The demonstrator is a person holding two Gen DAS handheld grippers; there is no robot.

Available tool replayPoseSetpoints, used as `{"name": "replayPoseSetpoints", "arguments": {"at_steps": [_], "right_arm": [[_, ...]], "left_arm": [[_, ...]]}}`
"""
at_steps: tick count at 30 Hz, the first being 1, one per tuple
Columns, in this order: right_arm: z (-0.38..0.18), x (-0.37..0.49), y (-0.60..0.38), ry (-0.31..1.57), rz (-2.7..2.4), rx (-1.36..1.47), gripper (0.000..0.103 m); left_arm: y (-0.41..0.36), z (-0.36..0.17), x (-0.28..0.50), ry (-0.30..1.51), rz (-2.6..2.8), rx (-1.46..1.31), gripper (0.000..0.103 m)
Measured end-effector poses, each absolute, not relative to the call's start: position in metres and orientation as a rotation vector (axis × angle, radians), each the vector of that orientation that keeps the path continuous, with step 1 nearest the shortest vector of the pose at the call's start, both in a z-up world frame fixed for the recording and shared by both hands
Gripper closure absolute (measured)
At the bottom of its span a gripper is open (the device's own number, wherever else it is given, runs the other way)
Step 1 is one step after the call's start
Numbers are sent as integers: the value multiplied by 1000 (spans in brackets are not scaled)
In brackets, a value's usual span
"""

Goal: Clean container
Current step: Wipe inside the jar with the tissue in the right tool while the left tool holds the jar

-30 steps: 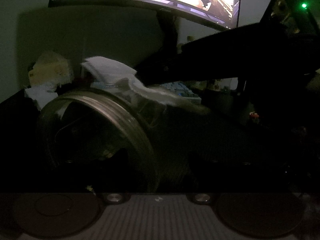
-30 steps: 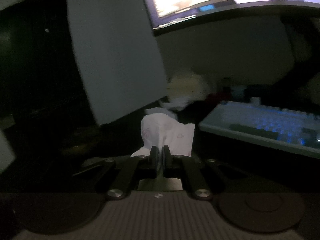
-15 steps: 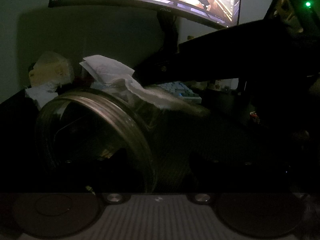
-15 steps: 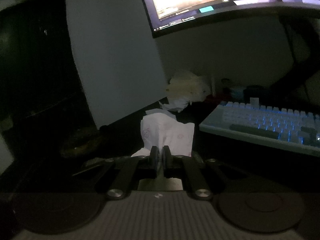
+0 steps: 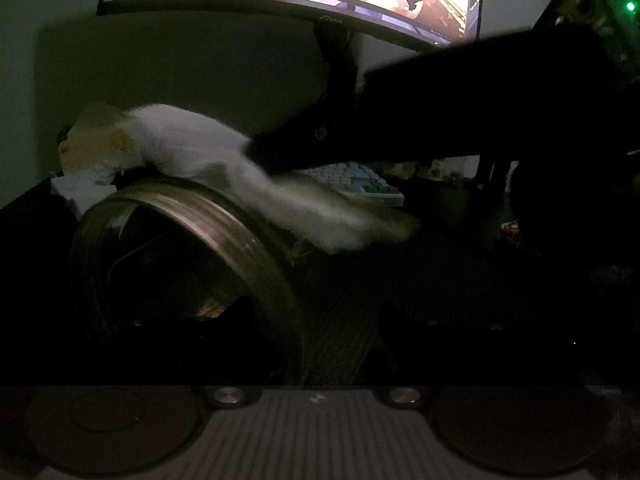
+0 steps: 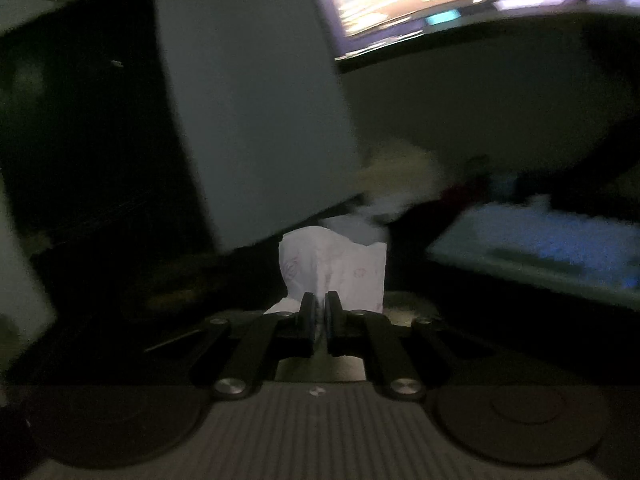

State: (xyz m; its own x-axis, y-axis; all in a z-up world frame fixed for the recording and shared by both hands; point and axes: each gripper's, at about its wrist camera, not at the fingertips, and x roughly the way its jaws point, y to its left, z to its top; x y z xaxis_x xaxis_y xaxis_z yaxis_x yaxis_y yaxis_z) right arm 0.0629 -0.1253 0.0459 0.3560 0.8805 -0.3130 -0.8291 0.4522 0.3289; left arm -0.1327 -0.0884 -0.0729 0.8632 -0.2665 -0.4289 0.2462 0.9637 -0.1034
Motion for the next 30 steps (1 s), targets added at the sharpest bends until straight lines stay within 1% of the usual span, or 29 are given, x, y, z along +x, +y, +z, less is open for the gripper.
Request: {"name": "replayPoseSetpoints", "arguments": {"at_steps": [7,14,19,30], "right_arm": [[44,83,-131,501,938,88,96],[47,66,-122,466,1052,62,95],[46,74,-126,474,1019,71,96],[46,75,-129,489,982,63,95]], "left_arm": [[-100,-77,-144,454,-267,-36,34],[-107,-83,-152,455,-269,-36,34],[-116,-91,-159,456,-268,-41,33],[-117,-89,-163,456,-274,-32,33]]}}
